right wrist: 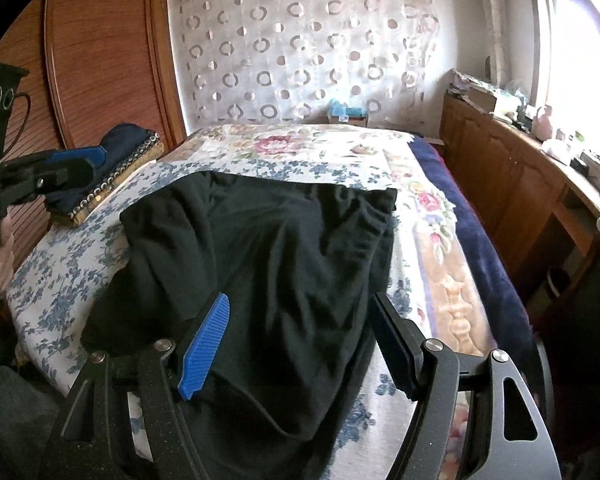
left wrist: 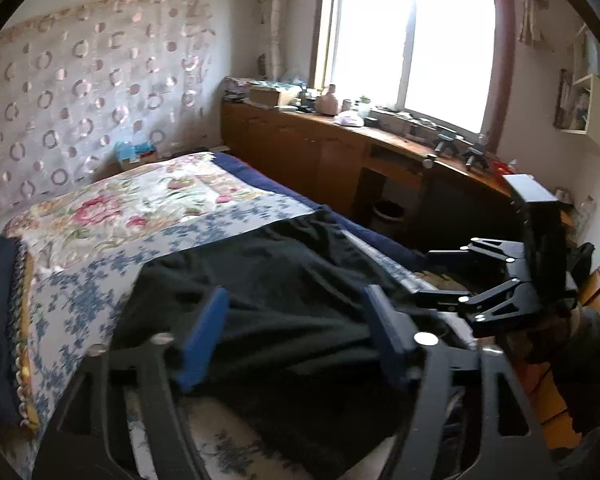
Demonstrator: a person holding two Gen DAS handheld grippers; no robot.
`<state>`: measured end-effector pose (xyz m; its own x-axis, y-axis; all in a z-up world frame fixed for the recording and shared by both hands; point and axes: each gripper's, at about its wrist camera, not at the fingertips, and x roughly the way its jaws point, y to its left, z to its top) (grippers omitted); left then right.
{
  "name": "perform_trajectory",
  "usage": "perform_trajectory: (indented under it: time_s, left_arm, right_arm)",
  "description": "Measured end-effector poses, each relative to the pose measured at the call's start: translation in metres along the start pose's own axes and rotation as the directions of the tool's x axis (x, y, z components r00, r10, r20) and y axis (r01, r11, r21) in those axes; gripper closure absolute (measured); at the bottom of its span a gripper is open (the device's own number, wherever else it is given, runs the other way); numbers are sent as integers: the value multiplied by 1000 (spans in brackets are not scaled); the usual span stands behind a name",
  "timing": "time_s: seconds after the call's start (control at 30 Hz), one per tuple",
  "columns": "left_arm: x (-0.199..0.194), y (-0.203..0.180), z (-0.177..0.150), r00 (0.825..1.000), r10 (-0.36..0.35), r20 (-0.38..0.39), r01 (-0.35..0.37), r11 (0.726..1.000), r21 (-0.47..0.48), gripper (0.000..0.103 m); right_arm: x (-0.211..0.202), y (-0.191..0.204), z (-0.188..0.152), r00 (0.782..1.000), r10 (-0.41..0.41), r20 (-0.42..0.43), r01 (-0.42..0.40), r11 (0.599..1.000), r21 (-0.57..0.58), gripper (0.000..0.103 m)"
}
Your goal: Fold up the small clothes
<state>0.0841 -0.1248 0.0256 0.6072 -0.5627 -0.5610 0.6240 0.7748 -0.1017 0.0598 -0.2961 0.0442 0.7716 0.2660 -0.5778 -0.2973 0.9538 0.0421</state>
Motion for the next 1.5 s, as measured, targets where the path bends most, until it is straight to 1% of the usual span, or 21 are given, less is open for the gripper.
perform_trajectory:
  time_s: [0.1, 0.23, 0.4, 0.53, 0.7, 0.9, 1.07, 1.1, 1.17, 1.23, 1.33, 1.5]
  left_arm:
    - [-2, 14, -10, 1000, 30, -2, -30, 999, -32, 26]
    - [-6, 34, -28, 996, 93, -2, -93, 992, -86, 26]
    - [-9, 55, -46, 990, 137, -20, -138, 981, -133, 26]
    - [-11, 65, -52, 987, 158, -25, -160, 976, -148, 26]
    - [-15, 71, -56, 984, 176, -20, -177, 972, -155, 26]
    - [-14, 73, -59, 982, 189, -21, -190, 970, -150, 26]
    - [-13, 74, -61, 982, 190, -21, -191, 970, -154, 26]
    - [-13, 74, -61, 982, 190, -22, -191, 970, -153, 26]
    - [-13, 74, -61, 981, 191, -22, -193, 969, -152, 26]
    - [-14, 74, -61, 981, 192, -21, -193, 969, -152, 26]
    - [-14, 74, -61, 981, 191, -19, -192, 970, -152, 26]
    - [-15, 76, -62, 981, 195, -12, -195, 969, -154, 26]
  right_arm:
    - [8, 1, 4, 1000, 25, -7, -25, 1000, -12, 29]
    - [23, 12, 7, 997, 69, -28, -70, 997, -31, 29]
    - [39, 33, 12, 992, 120, -43, -123, 990, -66, 29]
    - [49, 50, 16, 987, 157, -47, -161, 982, -100, 29]
    - [64, 61, 16, 984, 164, -74, -172, 977, -128, 29]
    - [84, 61, 15, 980, 162, -117, -176, 977, -122, 30]
    - [89, 57, 15, 976, 172, -132, -187, 977, -105, 34]
    - [89, 57, 14, 975, 175, -135, -190, 976, -103, 38]
    - [91, 57, 14, 973, 183, -142, -198, 975, -101, 51]
    - [90, 59, 13, 971, 190, -146, -207, 972, -111, 76]
    - [87, 64, 13, 973, 186, -136, -205, 969, -136, 84]
    - [67, 68, 19, 976, 208, -70, -217, 965, -148, 88]
